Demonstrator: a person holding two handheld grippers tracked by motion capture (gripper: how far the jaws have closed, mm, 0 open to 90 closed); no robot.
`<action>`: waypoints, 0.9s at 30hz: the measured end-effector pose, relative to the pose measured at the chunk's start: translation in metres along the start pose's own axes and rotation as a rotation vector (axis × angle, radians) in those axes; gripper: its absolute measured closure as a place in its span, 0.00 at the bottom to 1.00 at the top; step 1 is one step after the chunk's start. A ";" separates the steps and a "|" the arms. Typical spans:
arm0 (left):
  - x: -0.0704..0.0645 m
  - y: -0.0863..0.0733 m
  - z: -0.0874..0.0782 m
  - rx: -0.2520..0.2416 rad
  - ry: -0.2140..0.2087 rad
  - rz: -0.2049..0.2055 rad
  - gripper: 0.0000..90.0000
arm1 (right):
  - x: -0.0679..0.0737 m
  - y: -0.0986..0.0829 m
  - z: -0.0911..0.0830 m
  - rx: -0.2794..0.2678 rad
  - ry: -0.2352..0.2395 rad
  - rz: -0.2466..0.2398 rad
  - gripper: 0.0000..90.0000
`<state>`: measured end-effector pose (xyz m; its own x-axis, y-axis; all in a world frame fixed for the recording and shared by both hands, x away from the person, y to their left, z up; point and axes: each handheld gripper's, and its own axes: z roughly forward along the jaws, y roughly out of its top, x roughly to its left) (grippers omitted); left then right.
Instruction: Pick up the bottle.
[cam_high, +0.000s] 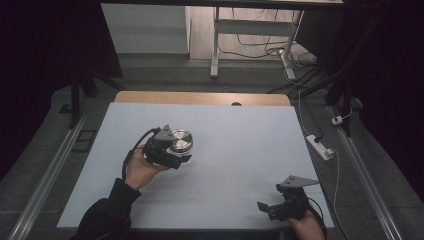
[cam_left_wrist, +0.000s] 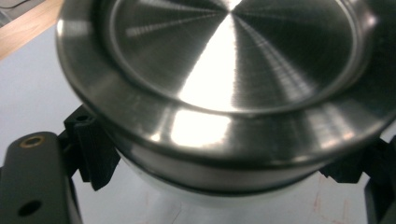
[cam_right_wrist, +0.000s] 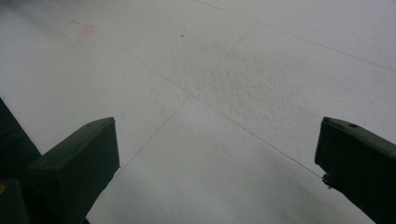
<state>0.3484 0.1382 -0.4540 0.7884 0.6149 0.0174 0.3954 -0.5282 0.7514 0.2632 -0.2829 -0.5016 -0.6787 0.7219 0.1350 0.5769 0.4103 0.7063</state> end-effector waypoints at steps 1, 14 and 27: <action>-0.001 0.002 0.001 0.002 -0.005 0.011 0.17 | 0.000 0.000 0.000 0.000 0.000 0.000 0.00; -0.022 0.027 0.012 -0.008 -0.062 0.056 0.17 | 0.000 0.000 0.000 0.000 0.001 -0.001 0.00; -0.039 0.037 0.013 -0.016 -0.106 0.095 0.17 | 0.001 0.000 0.000 0.005 0.002 -0.006 0.00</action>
<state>0.3380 0.0874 -0.4356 0.8677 0.4968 0.0199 0.3098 -0.5715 0.7599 0.2629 -0.2823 -0.5016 -0.6826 0.7187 0.1322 0.5752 0.4168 0.7038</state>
